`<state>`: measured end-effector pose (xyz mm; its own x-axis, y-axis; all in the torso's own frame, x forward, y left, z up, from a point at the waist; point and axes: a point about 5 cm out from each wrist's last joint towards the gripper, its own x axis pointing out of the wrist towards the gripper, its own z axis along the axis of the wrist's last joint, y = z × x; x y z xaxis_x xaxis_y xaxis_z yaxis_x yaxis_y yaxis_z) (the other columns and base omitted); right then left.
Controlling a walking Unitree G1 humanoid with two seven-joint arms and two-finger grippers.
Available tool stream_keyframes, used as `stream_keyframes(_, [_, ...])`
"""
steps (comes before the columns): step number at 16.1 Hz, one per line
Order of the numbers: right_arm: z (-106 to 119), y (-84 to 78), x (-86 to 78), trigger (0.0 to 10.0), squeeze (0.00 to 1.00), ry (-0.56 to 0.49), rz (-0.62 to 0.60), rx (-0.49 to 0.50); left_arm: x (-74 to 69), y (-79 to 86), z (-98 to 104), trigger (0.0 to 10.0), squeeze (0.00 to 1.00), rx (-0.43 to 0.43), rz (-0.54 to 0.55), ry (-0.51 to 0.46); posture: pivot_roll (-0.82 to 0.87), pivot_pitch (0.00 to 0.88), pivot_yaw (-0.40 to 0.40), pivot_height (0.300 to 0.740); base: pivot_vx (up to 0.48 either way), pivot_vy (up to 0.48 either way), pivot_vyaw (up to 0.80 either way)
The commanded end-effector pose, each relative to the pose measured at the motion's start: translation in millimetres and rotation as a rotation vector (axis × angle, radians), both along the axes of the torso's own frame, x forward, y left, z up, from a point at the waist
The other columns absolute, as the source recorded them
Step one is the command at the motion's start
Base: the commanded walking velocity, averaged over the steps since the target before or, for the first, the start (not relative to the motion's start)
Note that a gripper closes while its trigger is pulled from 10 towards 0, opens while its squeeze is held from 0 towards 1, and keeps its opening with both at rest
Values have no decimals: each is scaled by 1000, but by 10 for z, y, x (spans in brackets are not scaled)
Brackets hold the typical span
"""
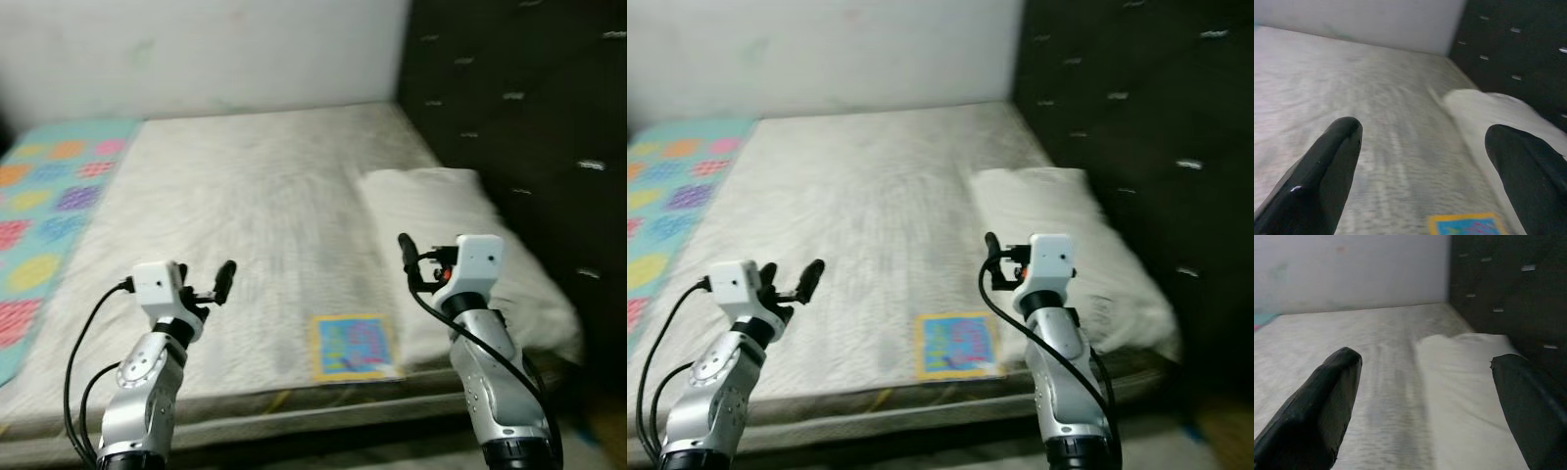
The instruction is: Clean up the room
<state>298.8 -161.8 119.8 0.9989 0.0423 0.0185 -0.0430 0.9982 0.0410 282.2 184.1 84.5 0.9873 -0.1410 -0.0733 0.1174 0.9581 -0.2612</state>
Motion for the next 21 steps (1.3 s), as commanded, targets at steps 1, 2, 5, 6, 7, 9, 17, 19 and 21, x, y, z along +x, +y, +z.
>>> stream_keyframes(1, [12,-10,14,10000,0,-4,-9,-1,10,-9,28,10000,0,12,-19,-14,-225,0,50,740,0,0,-550])
stream_keyframes(2, [11,-10,13,10000,0,-5,-7,-10,6,-16,30,10000,0,13,-26,-18,-225,0,50,740,0,0,0])
stream_keyframes(5, [10,-8,12,10000,0,-7,-3,-12,3,-27,38,10000,0,9,-34,-27,-227,0,50,740,277,0,0])
stream_keyframes(6, [11,-8,12,10000,0,-8,-2,-13,4,-29,39,10000,0,9,-35,-28,-227,0,50,740,420,0,0])
stream_keyframes(7, [13,-7,10,10000,0,-9,-1,-13,4,-30,40,10000,0,9,-35,-28,-227,0,51,740,300,0,0])
stream_keyframes(9, [15,-5,10,10000,0,-10,1,-14,3,-29,39,10000,0,10,-35,-28,-227,0,48,740,306,0,0])
stream_keyframes(17, [10,-7,7,10000,0,-10,2,-22,13,-16,19,10000,0,13,-18,-11,-229,0,49,740,315,0,0])
stream_keyframes(19, [4,-10,8,10000,0,-7,3,-25,20,-13,19,10000,0,11,-7,-8,-227,0,49,740,0,0,0])
stream_keyframes(21, [-10,-15,8,10000,0,-1,3,-33,17,-2,9,10000,0,13,3,0,-226,0,49,740,0,0,0])
